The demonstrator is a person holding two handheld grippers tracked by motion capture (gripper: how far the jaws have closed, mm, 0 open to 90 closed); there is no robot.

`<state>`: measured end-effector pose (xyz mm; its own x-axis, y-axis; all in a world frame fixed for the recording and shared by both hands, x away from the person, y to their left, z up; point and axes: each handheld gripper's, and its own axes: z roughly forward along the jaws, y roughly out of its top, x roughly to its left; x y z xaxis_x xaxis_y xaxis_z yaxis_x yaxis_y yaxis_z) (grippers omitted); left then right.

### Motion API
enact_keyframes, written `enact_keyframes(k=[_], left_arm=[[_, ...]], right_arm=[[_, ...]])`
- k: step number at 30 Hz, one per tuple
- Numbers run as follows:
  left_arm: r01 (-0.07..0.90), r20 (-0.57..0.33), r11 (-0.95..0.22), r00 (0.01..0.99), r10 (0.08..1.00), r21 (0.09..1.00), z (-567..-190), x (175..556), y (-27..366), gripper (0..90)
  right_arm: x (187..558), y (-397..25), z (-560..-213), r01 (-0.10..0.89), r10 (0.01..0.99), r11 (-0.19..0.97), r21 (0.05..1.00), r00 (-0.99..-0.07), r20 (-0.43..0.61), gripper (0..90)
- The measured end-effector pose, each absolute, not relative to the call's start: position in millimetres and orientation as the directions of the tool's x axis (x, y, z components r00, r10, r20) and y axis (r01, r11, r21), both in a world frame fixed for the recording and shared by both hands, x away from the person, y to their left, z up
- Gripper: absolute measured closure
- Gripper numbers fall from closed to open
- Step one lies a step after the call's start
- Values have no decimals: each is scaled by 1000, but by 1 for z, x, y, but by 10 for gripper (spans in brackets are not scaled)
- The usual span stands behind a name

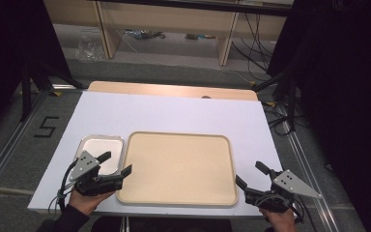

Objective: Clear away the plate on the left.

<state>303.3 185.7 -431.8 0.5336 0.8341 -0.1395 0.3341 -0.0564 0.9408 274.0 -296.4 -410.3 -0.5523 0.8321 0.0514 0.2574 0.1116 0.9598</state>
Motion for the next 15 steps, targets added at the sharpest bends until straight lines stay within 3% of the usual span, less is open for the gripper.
enact_keyframes(k=[15], left_arm=[[352, -160, -39, 517, 841, 935, -433, 307, 188, 142]], right_arm=[[274, -296, -410, 263, 832, 109, 959, -552, 57, 152]])
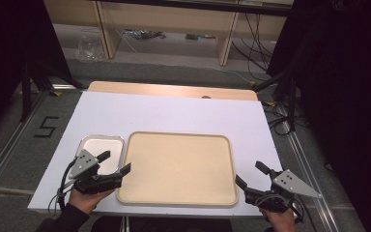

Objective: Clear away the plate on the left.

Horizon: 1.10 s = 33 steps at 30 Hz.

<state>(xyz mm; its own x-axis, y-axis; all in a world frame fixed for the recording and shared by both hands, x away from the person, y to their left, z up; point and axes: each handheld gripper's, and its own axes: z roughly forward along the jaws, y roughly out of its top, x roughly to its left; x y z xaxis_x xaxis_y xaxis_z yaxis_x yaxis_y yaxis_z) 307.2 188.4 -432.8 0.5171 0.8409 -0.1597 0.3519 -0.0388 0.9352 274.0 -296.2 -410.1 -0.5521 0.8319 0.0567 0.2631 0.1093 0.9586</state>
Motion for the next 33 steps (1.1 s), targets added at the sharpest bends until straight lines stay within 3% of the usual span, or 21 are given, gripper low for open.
enact_keyframes(k=[11, 33], left_arm=[[371, -153, -52, 503, 851, 927, -435, 314, 191, 146], [497, -172, -25, 347, 922, 868, -444, 338, 220, 152]], right_arm=[[274, -295, -411, 282, 827, 89, 955, -555, 87, 152], [274, -296, -410, 264, 833, 109, 958, -550, 57, 152]])
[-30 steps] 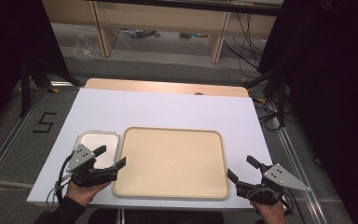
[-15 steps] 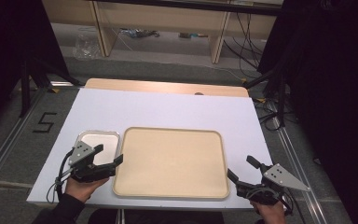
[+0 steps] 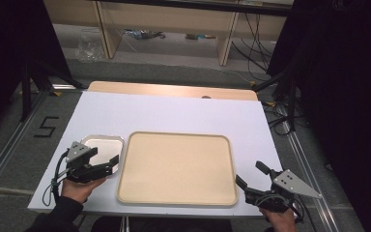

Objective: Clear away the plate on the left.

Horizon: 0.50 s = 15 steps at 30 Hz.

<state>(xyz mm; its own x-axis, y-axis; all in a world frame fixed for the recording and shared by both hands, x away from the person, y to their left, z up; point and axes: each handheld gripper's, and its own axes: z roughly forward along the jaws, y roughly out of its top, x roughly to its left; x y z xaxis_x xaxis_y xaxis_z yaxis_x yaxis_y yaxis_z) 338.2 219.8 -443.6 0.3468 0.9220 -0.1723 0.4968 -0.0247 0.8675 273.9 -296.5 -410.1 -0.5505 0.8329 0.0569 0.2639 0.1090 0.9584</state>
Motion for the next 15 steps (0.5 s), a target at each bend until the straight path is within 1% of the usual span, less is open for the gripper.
enact_keyframes(k=[3, 5, 6, 7, 8, 9, 10, 12, 13, 14, 15], left_arm=[[519, -160, -33, 322, 933, 854, -444, 342, 225, 152], [526, -160, -27, 306, 939, 850, -444, 343, 229, 152], [541, -170, -16, 291, 942, 841, -446, 346, 234, 152], [541, -170, -16, 291, 942, 841, -446, 346, 234, 152], [548, -170, -10, 277, 946, 836, -446, 347, 236, 152], [557, -171, 0, 255, 952, 831, -447, 350, 243, 152], [560, -175, 10, 242, 954, 829, -447, 351, 247, 152], [565, -175, 23, 217, 960, 825, -447, 354, 255, 152], [569, -176, 29, 205, 963, 822, -448, 356, 259, 152], [579, -177, 32, 195, 965, 814, -450, 358, 264, 152], [579, -177, 32, 195, 965, 814, -450, 358, 264, 152]], right_arm=[[275, -296, -411, 253, 830, 98, 963, -554, 61, 152], [274, -296, -410, 259, 832, 111, 959, -552, 52, 152], [274, -295, -410, 286, 826, 94, 954, -557, 86, 152], [274, -295, -410, 286, 826, 94, 954, -557, 86, 152], [274, -296, -410, 272, 831, 111, 956, -553, 61, 152], [274, -295, -411, 285, 826, 94, 954, -557, 85, 152], [274, -296, -410, 257, 832, 111, 960, -553, 52, 151], [273, -296, -410, 269, 832, 95, 958, -550, 72, 152], [275, -296, -411, 254, 829, 98, 962, -555, 62, 152], [273, -295, -410, 286, 825, 95, 954, -558, 85, 152], [274, -296, -410, 271, 830, 113, 956, -554, 58, 152]])
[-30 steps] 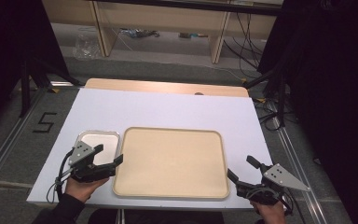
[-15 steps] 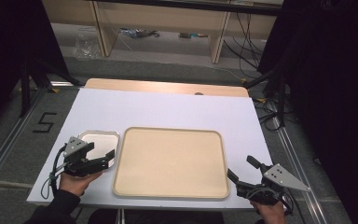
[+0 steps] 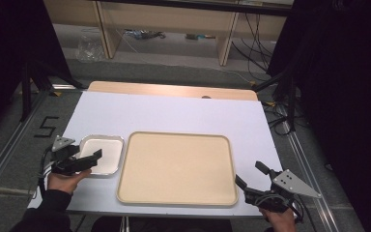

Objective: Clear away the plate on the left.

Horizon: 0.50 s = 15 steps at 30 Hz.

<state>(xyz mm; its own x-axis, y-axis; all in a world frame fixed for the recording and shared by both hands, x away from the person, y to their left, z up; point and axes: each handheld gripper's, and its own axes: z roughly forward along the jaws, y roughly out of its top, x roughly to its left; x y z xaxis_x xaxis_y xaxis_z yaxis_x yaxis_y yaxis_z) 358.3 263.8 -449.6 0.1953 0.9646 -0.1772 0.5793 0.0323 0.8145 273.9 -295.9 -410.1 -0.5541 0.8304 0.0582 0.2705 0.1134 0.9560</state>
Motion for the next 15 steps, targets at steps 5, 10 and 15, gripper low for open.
enact_keyframes(k=[5, 10, 15], left_arm=[[604, -190, 62, 151, 970, 795, -455, 370, 288, 152], [661, -191, 53, 139, 972, 749, -465, 379, 300, 206], [674, -207, 84, 104, 973, 734, -468, 384, 309, 222]], right_arm=[[274, -296, -410, 259, 833, 111, 959, -551, 52, 152], [272, -295, -410, 280, 829, 100, 955, -555, 75, 152], [275, -297, -409, 213, 824, 124, 969, -567, 19, 151]])
